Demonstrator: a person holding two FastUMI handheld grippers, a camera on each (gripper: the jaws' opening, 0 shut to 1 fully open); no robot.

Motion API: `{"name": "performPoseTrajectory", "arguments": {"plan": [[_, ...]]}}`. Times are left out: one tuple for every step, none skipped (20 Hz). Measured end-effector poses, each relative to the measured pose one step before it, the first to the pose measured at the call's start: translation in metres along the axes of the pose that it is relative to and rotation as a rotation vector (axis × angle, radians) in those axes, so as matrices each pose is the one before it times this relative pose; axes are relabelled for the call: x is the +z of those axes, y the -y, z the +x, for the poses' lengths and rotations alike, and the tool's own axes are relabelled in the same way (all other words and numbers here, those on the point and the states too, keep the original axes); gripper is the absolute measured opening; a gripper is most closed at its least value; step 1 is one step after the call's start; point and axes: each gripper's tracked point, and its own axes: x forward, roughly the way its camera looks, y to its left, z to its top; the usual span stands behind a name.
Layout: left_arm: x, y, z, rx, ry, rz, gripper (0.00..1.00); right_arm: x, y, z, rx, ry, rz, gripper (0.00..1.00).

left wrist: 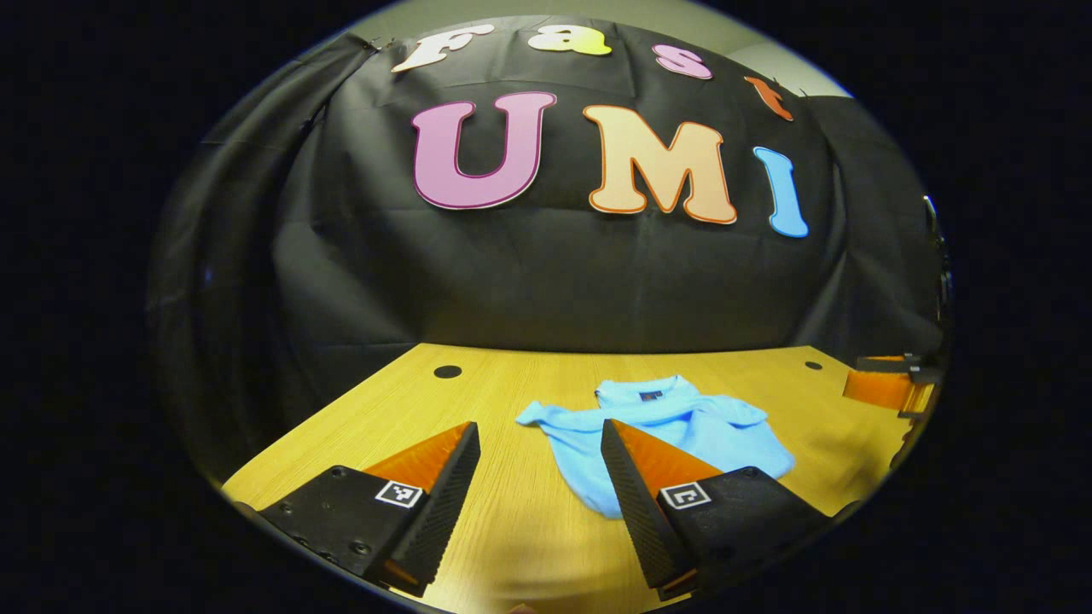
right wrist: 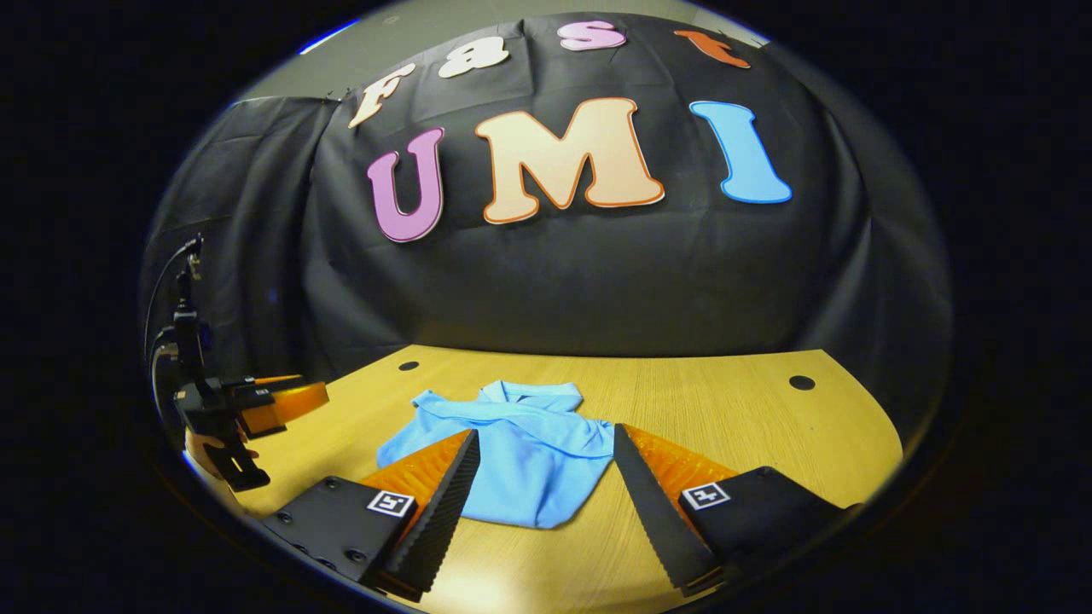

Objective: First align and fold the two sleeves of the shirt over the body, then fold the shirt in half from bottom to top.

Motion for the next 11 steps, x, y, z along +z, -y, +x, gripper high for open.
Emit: {"name": "performPoseTrajectory", "arguments": {"plan": [[-0.00537, 0.00253, -0.00882, -0.00815, -0.00468, -0.00449, 0.86, -0.00212, -0.00211, -0.00953, -0.00088, 0.00793, -0.00446, 0.98], [-0.00462, 0.0036, -0.00801, -0.01283, -0.00643, -0.00761, 0.86, -0.00343, -0.00051, -0.00871, -0.00416, 0.00767, -0.00963, 0.96], [-0.00455, 0.0029, -0.00722, -0.01088, -0.00464, -0.00984, 0.85, -0.00227, -0.00035, -0.00969, -0.0074, 0.00886, -0.01095, 0.98], [-0.00192, 0.00211, -0.00676, -0.00693, -0.00168, -0.00867, 0.85, -0.00141, -0.00039, -0.0072, -0.00483, 0.0084, -0.01037, 0.98], [-0.00188, 0.0018, -0.00475, -0.00279, 0.00102, -0.00602, 0.86, -0.00146, -0.00095, -0.00873, -0.00658, 0.00756, -0.00569, 0.98], [0.00042, 0.00188, -0.00467, -0.00243, 0.00481, -0.00564, 0.85, -0.00254, -0.00053, -0.00842, -0.00336, 0.00583, -0.00109, 0.98], [0.0019, 0.00152, -0.00285, -0.00136, 0.011, -0.00604, 0.85, -0.00148, -0.0004, -0.00661, 0.00006, 0.00252, 0.0012, 0.98], [0.00229, 0.00265, -0.00251, -0.00404, 0.01042, -0.00458, 0.85, -0.00248, -0.0013, -0.00542, 0.00185, -0.00394, -0.00083, 0.98], [0.00196, 0.00333, -0.00197, -0.00651, 0.00755, -0.00267, 0.85, -0.00233, 0.00104, -0.00507, -0.00453, 0.00023, -0.00872, 0.98], [0.00232, 0.00136, -0.00284, -0.00132, 0.00714, -0.00224, 0.85, 0.00022, 0.00544, -0.00316, -0.01525, 0.00545, -0.01407, 0.95], [0.00242, 0.00287, -0.00118, -0.00662, 0.00686, 0.00079, 0.85, 0.00076, 0.00478, -0.00292, -0.01475, 0.00105, -0.01691, 0.98]]}}
